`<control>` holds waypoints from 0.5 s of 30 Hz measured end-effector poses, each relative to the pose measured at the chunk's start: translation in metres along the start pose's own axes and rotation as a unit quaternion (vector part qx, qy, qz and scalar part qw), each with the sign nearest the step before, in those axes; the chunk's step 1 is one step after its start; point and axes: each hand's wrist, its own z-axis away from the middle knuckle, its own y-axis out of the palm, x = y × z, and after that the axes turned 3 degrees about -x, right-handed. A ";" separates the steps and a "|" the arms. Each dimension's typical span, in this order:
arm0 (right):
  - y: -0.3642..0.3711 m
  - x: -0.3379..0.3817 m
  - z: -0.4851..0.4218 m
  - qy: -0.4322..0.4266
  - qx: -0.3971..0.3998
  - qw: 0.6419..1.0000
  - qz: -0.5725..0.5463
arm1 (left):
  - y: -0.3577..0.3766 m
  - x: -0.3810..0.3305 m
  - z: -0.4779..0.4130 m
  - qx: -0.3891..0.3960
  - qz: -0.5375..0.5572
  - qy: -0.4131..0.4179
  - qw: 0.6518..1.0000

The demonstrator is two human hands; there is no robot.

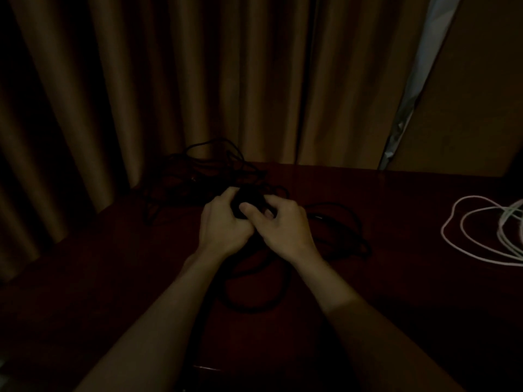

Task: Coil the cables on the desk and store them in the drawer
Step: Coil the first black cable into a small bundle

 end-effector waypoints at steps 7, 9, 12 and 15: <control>-0.014 -0.006 -0.005 0.003 0.011 0.999 -0.038 | -0.003 0.005 -0.004 0.095 0.098 -0.029 0.990; -0.018 -0.008 -0.005 0.002 0.039 0.998 -0.045 | -0.005 0.006 -0.005 0.107 0.120 -0.032 0.987; -0.021 -0.006 -0.005 0.006 0.066 0.995 -0.069 | -0.005 0.004 -0.005 0.140 0.142 -0.013 0.980; -0.019 -0.004 -0.007 0.021 0.066 0.996 -0.052 | -0.004 0.007 -0.005 0.130 0.132 0.015 0.983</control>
